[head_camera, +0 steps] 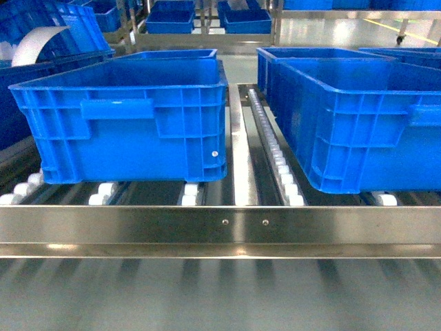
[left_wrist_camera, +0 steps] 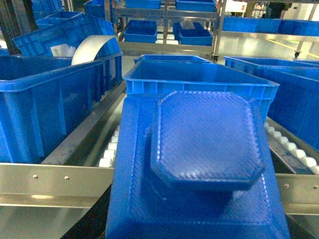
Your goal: Sort blue parts and orange caps into right shelf containers
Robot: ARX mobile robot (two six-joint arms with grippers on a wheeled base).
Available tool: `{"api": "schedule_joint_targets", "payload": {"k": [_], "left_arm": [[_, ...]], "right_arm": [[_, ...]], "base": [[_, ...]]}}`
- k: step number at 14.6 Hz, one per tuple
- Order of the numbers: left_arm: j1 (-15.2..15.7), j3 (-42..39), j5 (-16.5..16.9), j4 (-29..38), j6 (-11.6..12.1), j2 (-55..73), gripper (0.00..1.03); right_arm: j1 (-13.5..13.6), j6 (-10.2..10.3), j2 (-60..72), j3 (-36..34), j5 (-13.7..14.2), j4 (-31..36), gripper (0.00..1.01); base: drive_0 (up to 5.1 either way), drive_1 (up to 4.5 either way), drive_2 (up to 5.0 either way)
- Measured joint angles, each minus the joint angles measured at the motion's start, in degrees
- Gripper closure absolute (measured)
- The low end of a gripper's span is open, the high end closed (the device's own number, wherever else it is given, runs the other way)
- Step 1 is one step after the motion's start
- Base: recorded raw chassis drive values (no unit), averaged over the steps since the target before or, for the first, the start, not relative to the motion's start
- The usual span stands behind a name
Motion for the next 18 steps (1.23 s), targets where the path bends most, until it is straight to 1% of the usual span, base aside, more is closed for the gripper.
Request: {"api": "schedule_joint_targets", "payload": {"k": [12,18], "left_arm": [[0.0,0.0,0.1,-0.2,0.0,0.0,0.61],[0.0,0.0,0.0,-0.1,0.0,0.0,0.61]], "right_arm": [[0.0,0.0,0.0,0.0,0.0,-0.1,0.58],[0.0,0.0,0.0,0.0,0.0,-0.1,0.58]], "base": [[0.0,4.16,-4.1],[0.0,0.0,0.0]]}}
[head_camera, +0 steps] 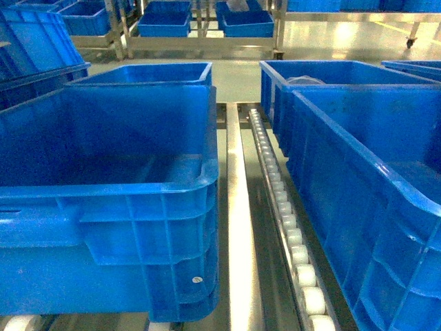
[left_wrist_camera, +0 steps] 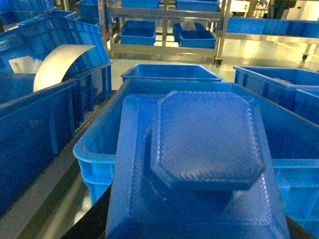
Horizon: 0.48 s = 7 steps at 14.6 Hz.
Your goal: Sort blue parts and orange caps into right shelf containers
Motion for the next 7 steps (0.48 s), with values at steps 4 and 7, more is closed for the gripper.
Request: {"api": "schedule_joint_targets", "payload": {"k": [4,7], "left_arm": [[0.0,0.0,0.0,0.0,0.0,0.0,0.61],[0.0,0.0,0.0,0.0,0.0,0.0,0.61]], "right_arm": [[0.0,0.0,0.0,0.0,0.0,0.0,0.58],[0.0,0.0,0.0,0.0,0.0,0.0,0.58]], "base": [[0.0,0.0,0.0],[0.0,0.0,0.0]]}}
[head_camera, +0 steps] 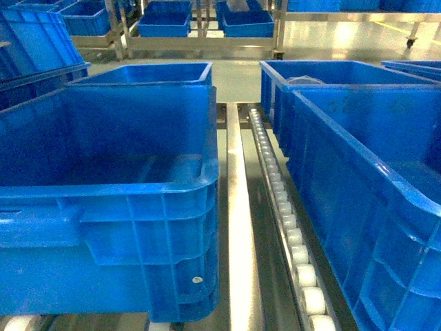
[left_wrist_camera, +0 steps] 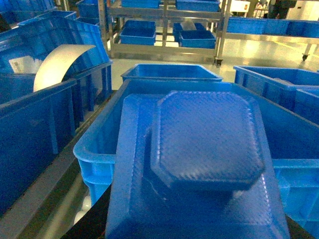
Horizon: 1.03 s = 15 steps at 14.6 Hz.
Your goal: Sort blue parts and orange caps into right shelf containers
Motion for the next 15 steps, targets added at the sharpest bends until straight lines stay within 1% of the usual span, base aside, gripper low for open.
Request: {"api": "schedule_joint_targets", "payload": {"k": [15], "left_arm": [[0.0,0.0,0.0,0.0,0.0,0.0,0.61]], "right_arm": [[0.0,0.0,0.0,0.0,0.0,0.0,0.58]], "base": [[0.0,0.0,0.0]]}}
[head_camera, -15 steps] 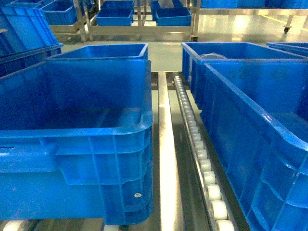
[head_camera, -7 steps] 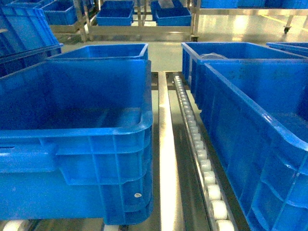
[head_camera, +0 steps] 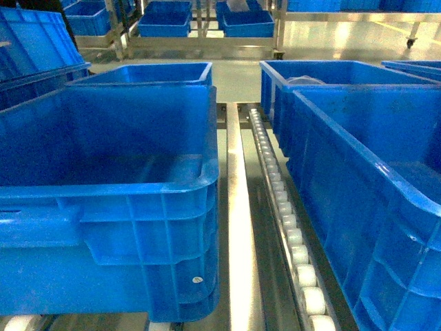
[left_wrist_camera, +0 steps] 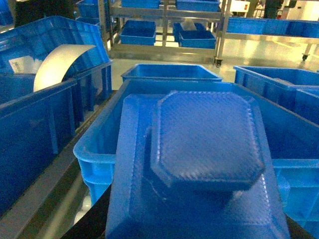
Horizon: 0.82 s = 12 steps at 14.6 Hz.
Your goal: Sort blue parts and orange caps into right shelf containers
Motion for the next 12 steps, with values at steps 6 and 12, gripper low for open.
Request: {"api": "schedule_joint_targets", "payload": {"k": [6,12], "left_arm": [[0.0,0.0,0.0,0.0,0.0,0.0,0.61],[2.0,0.7,5.2,20.2,-5.1,14.5,0.61]], "right_arm": [[0.4,-0.7,-0.2,-0.1,1.0,1.1,0.58],[-1.6,-5.2,8.5,0.5,2.7,19.2,0.58]], "base": [[0.0,0.0,0.0],[0.0,0.0,0.0]]}}
